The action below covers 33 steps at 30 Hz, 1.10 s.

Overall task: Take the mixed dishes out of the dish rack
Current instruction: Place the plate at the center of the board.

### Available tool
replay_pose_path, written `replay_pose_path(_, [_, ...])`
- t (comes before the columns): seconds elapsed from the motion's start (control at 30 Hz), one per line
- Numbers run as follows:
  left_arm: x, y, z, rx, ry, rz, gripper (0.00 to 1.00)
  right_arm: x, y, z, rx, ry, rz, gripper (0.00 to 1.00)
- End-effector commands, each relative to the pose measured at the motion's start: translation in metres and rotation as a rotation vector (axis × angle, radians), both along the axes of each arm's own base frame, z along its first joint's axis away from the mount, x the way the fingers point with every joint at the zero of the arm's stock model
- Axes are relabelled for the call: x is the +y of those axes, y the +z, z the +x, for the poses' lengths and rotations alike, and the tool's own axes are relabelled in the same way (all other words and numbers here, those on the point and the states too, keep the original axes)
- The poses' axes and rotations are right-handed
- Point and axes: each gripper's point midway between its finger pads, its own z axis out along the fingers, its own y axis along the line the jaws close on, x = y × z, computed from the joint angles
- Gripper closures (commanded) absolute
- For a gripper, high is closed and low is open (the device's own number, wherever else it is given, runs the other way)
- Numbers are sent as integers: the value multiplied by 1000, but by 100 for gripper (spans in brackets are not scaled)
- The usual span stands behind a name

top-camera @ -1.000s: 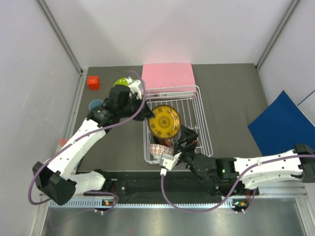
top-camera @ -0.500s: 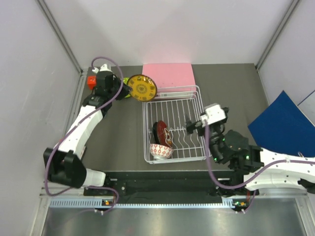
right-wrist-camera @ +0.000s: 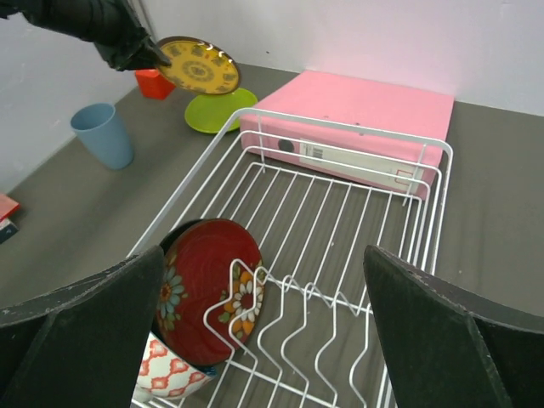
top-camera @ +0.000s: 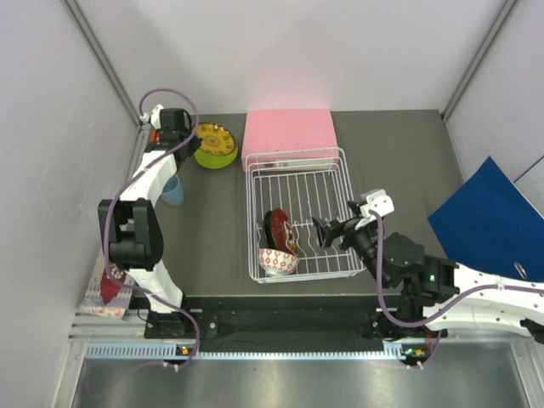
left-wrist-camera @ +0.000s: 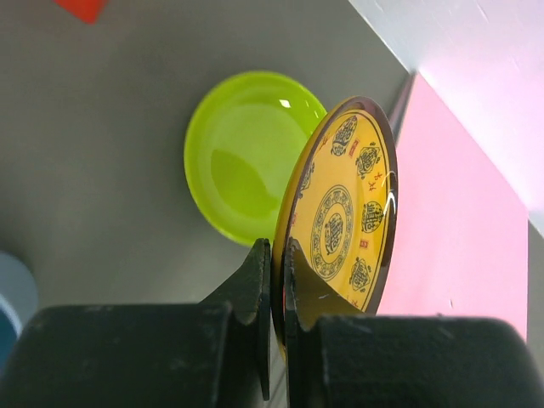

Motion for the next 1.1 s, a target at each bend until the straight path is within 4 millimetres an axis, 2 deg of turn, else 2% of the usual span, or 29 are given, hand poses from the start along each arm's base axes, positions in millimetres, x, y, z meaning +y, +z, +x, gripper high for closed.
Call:
replay_pose_path(0.0, [6, 20, 38, -104, 5, -26, 100, 3, 6, -4, 14, 36, 72, 0])
replay_pose_path(0.03, [1, 15, 42, -98, -21, -37, 100, 3, 4, -4, 15, 35, 68, 0])
replay_pose_path(0.07, [-1, -2, 46, -66, -33, -39, 100, 3, 3, -4, 15, 36, 66, 0])
replay_pose_path(0.13, [-4, -12, 51, -50, -54, -46, 100, 4, 0, -4, 17, 36, 59, 0])
replay_pose_path(0.17, [-5, -28, 53, -19, -60, -47, 100, 4, -1, -3, 18, 33, 56, 0])
replay_pose_path(0.27, [-5, -53, 56, 31, -67, -40, 100, 8, -3, -3, 22, 36, 48, 0])
replay_pose_path(0.37, [-2, -68, 57, 54, -64, -24, 100, 14, -6, -2, 26, 43, 35, 0])
replay_pose_path(0.63, [-2, -79, 62, 53, -75, -23, 100, 30, -19, -2, 38, 72, 1, 0])
replay_pose_path(0.67, [12, -74, 64, 36, -52, -27, 100, 31, -19, -2, 39, 73, 2, 0])
replay_pose_path(0.8, [23, -72, 66, 28, -30, -25, 100, 35, -24, -1, 41, 76, -10, 0])
replay_pose_path(0.97, [44, -81, 64, 36, 22, -56, 100, 39, -28, 0, 46, 77, -22, 0])
replay_pose_path(1.07, [46, -85, 64, 41, 12, -69, 100, 39, -30, -1, 48, 77, -23, 0])
